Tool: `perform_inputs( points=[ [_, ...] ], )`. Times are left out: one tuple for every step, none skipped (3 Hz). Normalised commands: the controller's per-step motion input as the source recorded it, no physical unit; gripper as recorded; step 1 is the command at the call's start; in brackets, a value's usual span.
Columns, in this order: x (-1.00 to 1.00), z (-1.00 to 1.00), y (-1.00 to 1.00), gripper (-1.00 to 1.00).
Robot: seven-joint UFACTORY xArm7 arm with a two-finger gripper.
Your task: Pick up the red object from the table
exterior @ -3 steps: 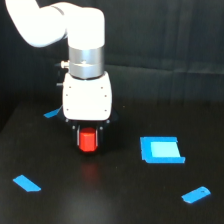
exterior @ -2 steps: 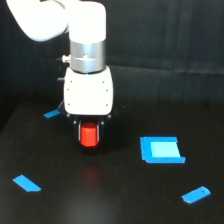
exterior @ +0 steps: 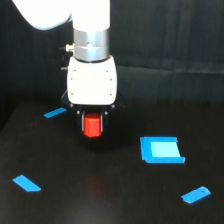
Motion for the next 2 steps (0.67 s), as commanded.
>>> perform_inputs(
  points=[
    [0.19,0.9,-0.14,-1.0],
    [-0.03,1.0,-0.07,-0.99]
  ],
)
